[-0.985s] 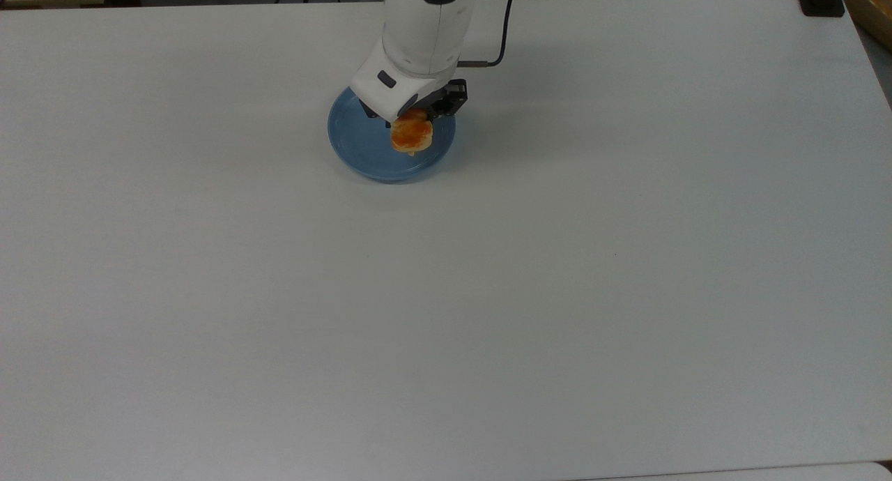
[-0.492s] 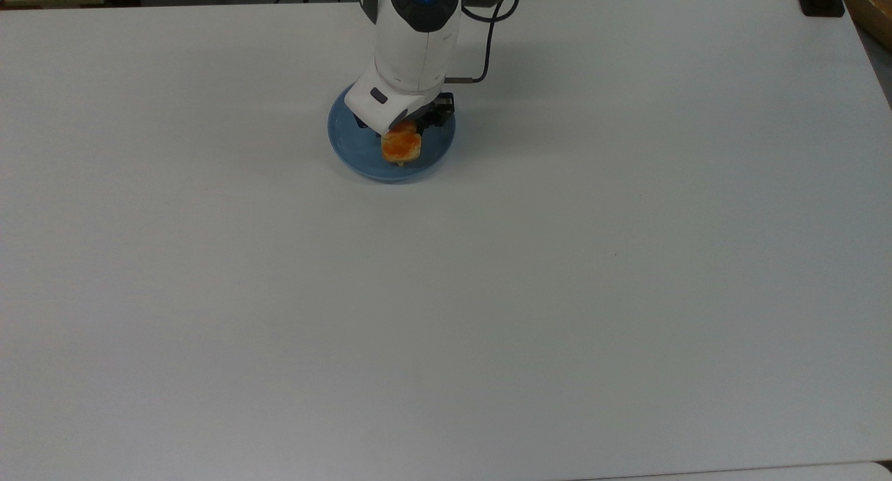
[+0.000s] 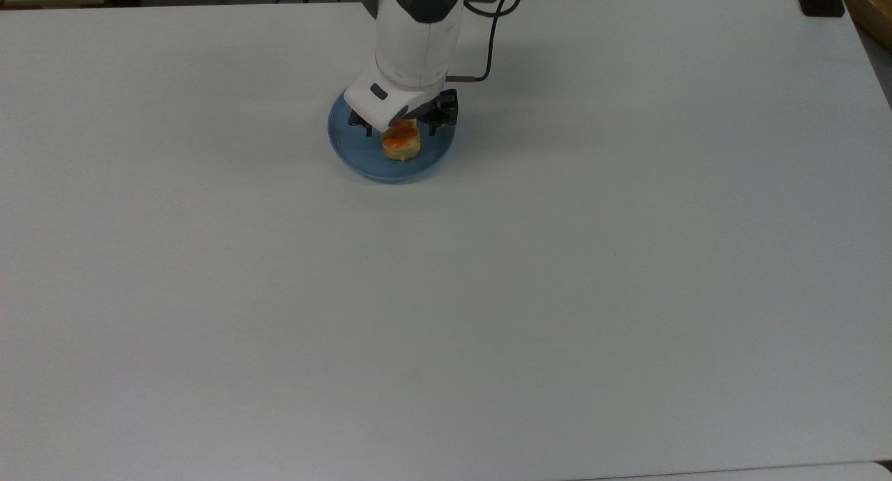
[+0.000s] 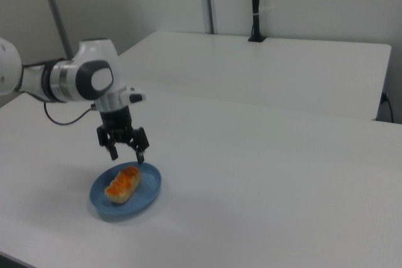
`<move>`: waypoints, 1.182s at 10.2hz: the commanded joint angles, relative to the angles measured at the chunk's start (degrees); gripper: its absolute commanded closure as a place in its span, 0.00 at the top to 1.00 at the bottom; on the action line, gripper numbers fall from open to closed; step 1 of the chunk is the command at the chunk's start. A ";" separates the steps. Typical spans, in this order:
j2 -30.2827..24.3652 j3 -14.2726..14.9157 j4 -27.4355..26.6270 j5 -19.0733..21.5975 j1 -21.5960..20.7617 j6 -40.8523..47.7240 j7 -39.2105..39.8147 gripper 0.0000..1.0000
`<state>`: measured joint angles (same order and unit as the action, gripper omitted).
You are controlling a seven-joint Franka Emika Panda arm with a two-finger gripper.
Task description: Put the bread on a plate
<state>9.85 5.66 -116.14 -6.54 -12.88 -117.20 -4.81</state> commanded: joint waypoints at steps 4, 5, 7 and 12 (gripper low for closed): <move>-10.52 2.08 17.88 2.83 4.00 17.17 -0.29 1.00; -12.55 2.08 18.92 3.02 4.09 19.97 1.11 1.00; -12.49 2.08 21.04 5.03 5.75 22.89 3.83 1.00; -11.96 -1.33 22.36 8.91 13.65 22.54 11.40 1.00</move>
<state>-2.62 7.32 -95.17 0.75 -3.00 -95.59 3.76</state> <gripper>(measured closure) 0.000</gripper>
